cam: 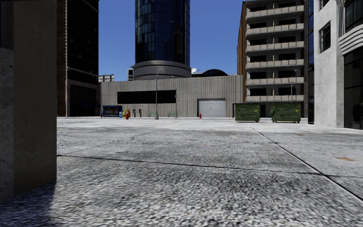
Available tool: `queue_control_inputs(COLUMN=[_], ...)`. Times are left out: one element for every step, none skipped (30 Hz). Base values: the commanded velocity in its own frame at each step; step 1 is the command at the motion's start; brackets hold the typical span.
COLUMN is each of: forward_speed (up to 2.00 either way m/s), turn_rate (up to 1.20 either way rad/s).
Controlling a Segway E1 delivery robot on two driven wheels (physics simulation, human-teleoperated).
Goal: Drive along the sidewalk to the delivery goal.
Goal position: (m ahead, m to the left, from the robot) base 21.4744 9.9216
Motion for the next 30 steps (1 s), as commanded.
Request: queue_control_inputs(forward_speed=[1.99, 1.99, 1.99, 1.99, 1.99, 1.99, 1.99, 1.99, 1.99, 1.99, 1.99, 1.99, 1.99, 1.99, 1.99, 1.99, 1.99, 1.99, 1.99, 1.99, 1.99, 1.99, 1.99, 1.99, 1.99, 1.99, 1.99, 1.99, 1.99, 1.99], turn_rate=[0.00, 0.00, 0.00, 0.00, 0.09, 0.09, 0.19, 0.30, 0.36, 0.36, 0.38, 0.43, 0.46, 0.46, 0.47, 0.47, 0.47, 0.47, 0.47, 0.47, 0.47, 0.47, 0.47, 0.47, 0.47, 0.47, 0.47, 0.47, 0.47, 0.47])
